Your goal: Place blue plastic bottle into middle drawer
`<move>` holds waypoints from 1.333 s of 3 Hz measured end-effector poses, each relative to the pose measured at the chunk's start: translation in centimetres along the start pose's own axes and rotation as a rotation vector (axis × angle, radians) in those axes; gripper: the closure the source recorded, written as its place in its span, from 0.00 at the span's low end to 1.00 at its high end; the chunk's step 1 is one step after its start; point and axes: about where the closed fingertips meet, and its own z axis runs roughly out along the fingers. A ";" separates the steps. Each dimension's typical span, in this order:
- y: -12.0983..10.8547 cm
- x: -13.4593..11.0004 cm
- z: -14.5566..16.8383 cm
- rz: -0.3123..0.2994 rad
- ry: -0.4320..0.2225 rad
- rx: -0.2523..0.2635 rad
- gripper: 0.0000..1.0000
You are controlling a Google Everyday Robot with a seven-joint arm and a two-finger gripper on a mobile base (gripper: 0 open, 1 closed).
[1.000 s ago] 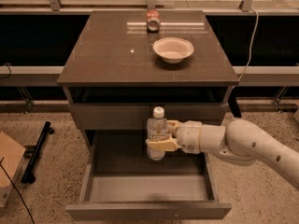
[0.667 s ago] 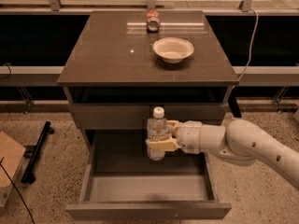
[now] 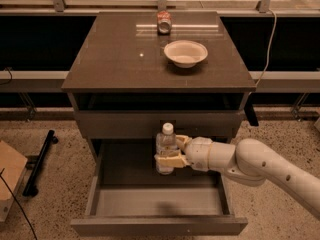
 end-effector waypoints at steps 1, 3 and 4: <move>-0.1 4.6 1.2 0.006 0.008 0.016 1.00; -1.0 11.2 2.2 0.023 0.036 0.089 1.00; -1.5 14.2 2.2 0.033 0.034 0.134 1.00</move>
Offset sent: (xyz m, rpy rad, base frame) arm 0.0088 -0.0126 -0.1176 -0.0484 -0.0019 -0.0883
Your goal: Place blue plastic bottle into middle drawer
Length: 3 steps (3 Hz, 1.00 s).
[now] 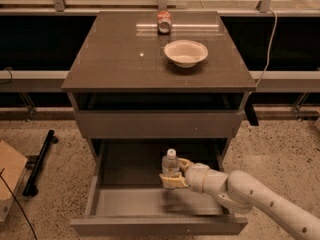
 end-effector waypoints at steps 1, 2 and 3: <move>-0.3 2.7 0.0 0.024 0.005 0.027 1.00; -0.6 5.1 -0.1 0.052 0.023 0.043 1.00; -0.9 7.1 -0.5 0.083 0.045 0.066 0.97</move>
Offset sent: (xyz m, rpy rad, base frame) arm -0.0039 -0.0320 -0.0756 -0.0068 0.0822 -0.0887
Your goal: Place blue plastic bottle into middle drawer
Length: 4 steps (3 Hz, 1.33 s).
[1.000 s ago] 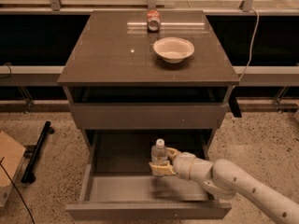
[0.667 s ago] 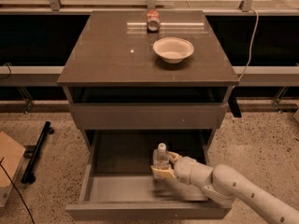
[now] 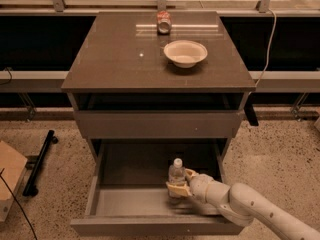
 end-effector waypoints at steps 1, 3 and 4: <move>-0.2 1.2 -0.1 0.019 0.022 0.022 0.73; 0.9 1.6 0.1 0.016 0.056 0.025 0.28; 1.1 1.6 0.2 0.015 0.057 0.022 0.04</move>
Offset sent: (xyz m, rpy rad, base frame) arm -0.0114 -0.0067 -0.0232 -0.0401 0.0526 -0.0479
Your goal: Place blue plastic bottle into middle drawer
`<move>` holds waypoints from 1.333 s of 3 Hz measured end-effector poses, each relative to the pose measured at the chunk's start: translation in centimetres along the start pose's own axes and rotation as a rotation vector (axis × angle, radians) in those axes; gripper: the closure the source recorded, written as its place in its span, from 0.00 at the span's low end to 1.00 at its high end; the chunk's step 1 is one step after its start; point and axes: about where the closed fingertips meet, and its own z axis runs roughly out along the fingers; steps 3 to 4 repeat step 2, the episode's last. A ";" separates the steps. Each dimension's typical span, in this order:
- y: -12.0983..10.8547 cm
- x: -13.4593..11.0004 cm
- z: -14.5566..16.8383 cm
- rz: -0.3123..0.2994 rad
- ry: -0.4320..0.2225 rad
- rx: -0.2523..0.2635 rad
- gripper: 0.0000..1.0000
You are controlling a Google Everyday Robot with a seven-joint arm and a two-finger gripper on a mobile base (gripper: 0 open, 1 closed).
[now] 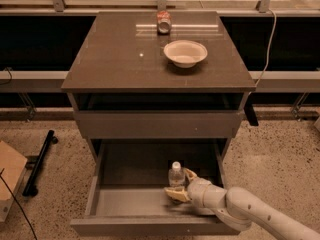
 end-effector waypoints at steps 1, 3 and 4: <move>0.1 0.0 0.1 0.000 0.000 -0.001 0.00; 0.1 0.0 0.1 0.000 0.000 -0.001 0.00; 0.1 0.0 0.1 0.000 0.000 -0.001 0.00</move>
Offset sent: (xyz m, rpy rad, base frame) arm 0.0000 0.0008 0.0000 0.0005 0.0001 0.0012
